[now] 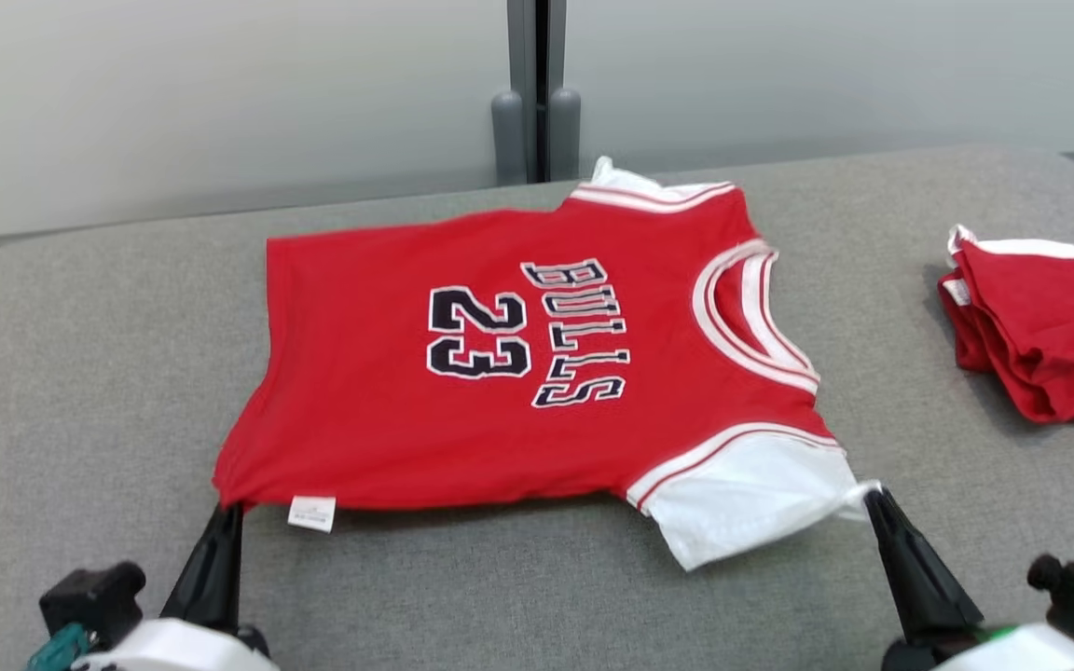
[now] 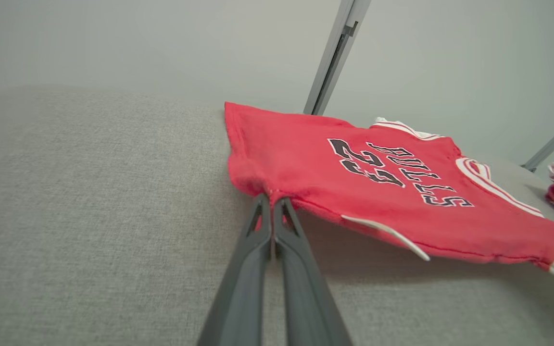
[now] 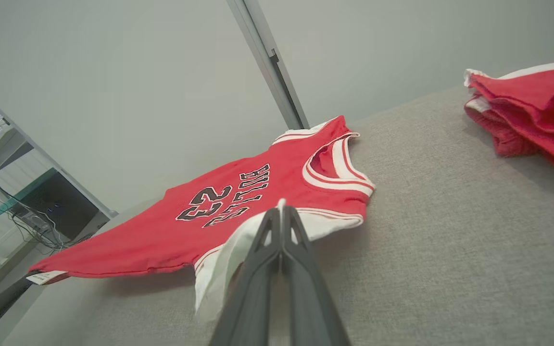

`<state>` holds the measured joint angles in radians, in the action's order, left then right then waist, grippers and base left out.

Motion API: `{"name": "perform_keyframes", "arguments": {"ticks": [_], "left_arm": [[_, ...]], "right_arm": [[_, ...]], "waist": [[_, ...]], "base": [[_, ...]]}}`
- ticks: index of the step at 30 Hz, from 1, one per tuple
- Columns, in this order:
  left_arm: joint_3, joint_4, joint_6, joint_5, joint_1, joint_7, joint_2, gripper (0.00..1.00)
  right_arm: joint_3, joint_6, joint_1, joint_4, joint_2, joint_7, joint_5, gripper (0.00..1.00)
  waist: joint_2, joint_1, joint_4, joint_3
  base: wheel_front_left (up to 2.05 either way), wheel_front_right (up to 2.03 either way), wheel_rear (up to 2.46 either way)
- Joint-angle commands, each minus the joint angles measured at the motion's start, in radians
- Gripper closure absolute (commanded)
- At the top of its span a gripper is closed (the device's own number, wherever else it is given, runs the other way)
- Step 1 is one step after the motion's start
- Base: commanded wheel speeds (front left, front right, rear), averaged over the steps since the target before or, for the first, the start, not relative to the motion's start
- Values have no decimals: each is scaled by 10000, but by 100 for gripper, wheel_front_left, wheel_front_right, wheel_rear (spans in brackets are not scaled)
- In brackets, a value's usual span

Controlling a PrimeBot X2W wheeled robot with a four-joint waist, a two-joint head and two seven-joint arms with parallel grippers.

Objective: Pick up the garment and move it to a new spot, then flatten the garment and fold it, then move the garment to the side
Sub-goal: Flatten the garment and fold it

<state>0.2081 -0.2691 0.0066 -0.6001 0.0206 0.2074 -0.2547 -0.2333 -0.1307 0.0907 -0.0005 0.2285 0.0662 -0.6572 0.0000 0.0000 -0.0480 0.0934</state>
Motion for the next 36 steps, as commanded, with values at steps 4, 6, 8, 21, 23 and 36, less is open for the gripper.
{"name": "perform_keyframes", "arguments": {"ticks": [4, 6, 8, 21, 23, 36], "left_arm": [[-85, 1594, 567, -5, -1266, -712, -409, 100], [-114, 2423, 882, -34, -1855, -1105, -541, 100], [-172, 3156, 1165, -63, -2325, -1459, -667, 100], [94, 3800, 1381, -551, -2132, -3410, -1059, 100], [139, 3555, 1262, -664, -1750, -3672, -1125, 100], [168, 2085, 528, -1460, 1078, -5175, -1405, 100]], "right_arm": [[635, 1, 1239, -1387, -268, -1143, 448, 100], [894, 1, 1831, -2038, -497, -1792, 630, 100], [1151, 1, 2214, -2621, -720, -2363, 777, 100], [1793, 1, 1727, -3323, -1227, -3744, 1378, 100], [1816, 1, 1199, -2994, -1034, -3587, 1486, 100], [783, 1, -3269, 515, 255, -2287, 1125, 100]], "waist": [[0, 0, 32, -533], [0, 0, 38, -679], [0, 0, 35, -793], [0, 0, 118, -207], [0, 0, 162, 128], [0, 0, 407, 1918]], "base": [[0, 0, 0], [0, 0, 0], [0, 0, 0], [0, 0, 0], [0, 0, 0], [0, 0, 0]]}}
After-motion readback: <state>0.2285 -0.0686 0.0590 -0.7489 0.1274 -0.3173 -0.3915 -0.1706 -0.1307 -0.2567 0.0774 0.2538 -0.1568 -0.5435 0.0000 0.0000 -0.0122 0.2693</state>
